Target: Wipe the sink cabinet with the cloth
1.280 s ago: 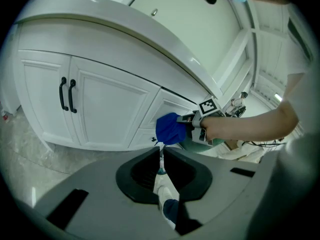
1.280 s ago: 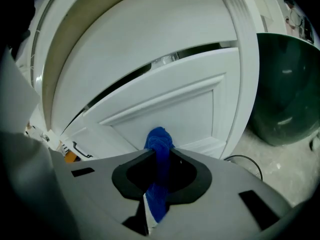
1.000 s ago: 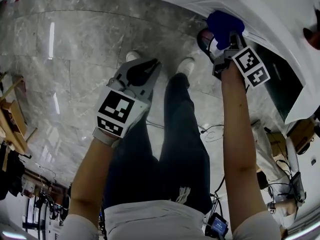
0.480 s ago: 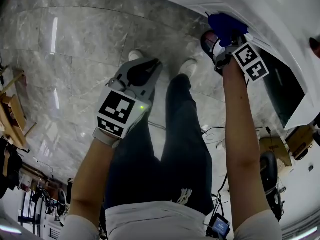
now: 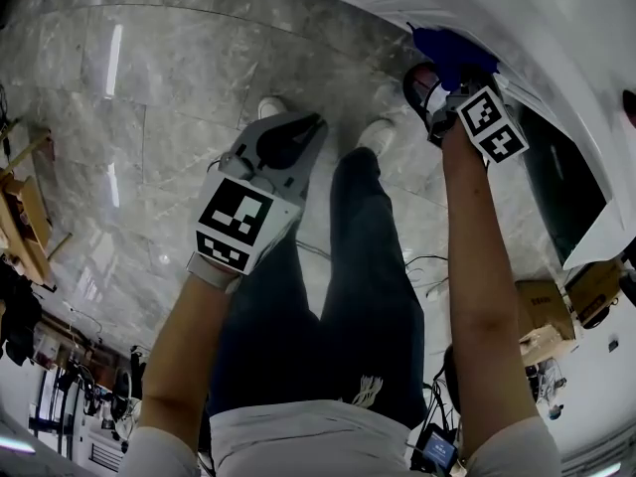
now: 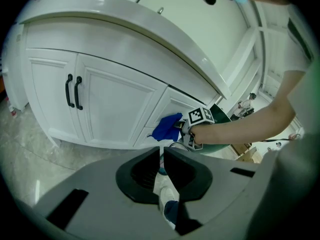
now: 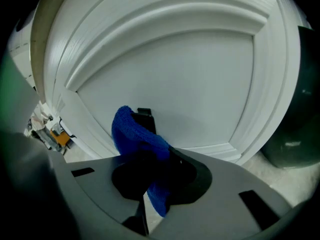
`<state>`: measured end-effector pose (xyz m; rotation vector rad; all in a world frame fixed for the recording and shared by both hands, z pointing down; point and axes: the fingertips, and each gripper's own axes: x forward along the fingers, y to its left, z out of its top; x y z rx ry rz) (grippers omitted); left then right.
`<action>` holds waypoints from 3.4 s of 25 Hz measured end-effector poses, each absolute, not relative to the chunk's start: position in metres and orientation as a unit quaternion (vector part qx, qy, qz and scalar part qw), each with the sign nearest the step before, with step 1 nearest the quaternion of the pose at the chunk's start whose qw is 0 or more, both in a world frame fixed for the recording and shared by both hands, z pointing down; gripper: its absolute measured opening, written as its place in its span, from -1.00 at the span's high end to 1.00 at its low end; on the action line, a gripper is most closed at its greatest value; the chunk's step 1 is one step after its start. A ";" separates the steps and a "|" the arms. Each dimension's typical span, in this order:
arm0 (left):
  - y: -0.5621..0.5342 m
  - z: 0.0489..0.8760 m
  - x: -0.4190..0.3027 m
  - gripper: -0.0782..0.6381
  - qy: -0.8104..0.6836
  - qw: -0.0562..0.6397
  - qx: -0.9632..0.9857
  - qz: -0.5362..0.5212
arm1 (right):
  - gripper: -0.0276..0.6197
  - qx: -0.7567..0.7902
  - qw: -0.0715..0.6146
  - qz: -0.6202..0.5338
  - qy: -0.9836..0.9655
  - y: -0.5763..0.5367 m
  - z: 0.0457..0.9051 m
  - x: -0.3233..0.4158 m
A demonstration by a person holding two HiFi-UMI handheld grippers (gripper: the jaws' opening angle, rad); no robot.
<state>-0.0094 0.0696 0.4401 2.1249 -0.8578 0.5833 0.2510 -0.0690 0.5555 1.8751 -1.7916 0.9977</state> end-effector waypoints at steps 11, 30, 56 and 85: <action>0.076 0.432 0.017 0.75 -0.325 0.375 0.838 0.227 | 0.74 0.551 0.231 0.319 -0.736 -0.062 0.544 0.187; 0.088 0.441 0.027 0.75 -0.320 0.375 0.835 0.246 | 0.74 0.619 0.188 0.341 -0.683 -0.063 0.565 0.259; 0.092 0.430 0.089 0.75 -0.261 0.352 0.862 0.256 | 0.74 0.705 0.054 0.357 -0.611 -0.036 0.484 0.342; 0.097 0.432 0.057 0.75 -0.276 0.359 0.858 0.242 | 0.74 0.691 0.099 0.308 -0.647 -0.049 0.463 0.302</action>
